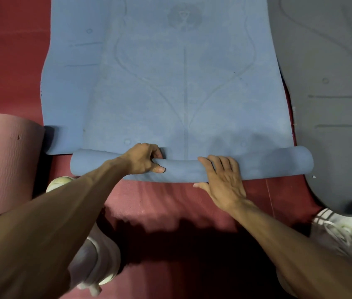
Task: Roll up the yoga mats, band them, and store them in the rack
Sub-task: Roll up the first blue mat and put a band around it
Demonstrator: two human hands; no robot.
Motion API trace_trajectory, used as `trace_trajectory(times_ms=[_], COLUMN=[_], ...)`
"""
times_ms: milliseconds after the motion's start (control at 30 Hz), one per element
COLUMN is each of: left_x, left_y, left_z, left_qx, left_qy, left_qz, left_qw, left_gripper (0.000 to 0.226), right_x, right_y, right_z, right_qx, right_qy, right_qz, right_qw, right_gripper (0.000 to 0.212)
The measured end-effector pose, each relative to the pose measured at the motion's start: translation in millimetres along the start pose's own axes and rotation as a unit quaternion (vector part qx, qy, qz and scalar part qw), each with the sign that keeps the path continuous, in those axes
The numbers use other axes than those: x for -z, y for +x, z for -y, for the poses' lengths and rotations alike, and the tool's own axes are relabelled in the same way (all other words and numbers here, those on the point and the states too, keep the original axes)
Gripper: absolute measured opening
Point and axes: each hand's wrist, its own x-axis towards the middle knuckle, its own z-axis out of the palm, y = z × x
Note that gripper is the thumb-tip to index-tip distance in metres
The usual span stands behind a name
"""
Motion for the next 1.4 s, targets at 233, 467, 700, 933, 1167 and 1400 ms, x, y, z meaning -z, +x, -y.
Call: trace_trajectory(times_ms=[233,467,700,933,1167,1400], left_x=[-10.7,-54.5,-60.9,-32.4,-16.1,5.9], left_y=[-12.6,-36.1,-21.2,4.9,16.4,49.2], left_z=[-7.8,-4.6,-2.4,-2.3,-13.2,-25.3], left_qx=[-0.042,-0.081,-0.085,-0.085,-0.058,0.026], left_qy=[0.093,0.174,0.162,0.169,0.117,0.133], left_qz=[-0.103,-0.277,-0.274,-0.211,-0.187,-0.145], left_qw=[0.989,0.941,0.944,0.959,0.974,0.98], left_gripper=[0.031,0.046,0.048,0.052,0.033,0.037], right_x=[18.9,32.6,34.3,34.9,22.7,16.8], right_y=[29.4,59.4,85.8,90.1,56.1,40.6], right_z=[-14.3,-27.1,-35.0,-35.8,-20.2,-18.8], right_qx=[0.043,0.036,-0.002,0.011,0.013,0.011], right_qy=[0.024,0.123,0.175,0.128,0.048,-0.04], right_qz=[0.053,0.154,0.241,0.184,-0.04,-0.064], right_qw=[0.997,0.98,0.955,0.975,0.998,0.997], right_gripper=[0.063,0.049,0.043,0.044,0.052,0.069])
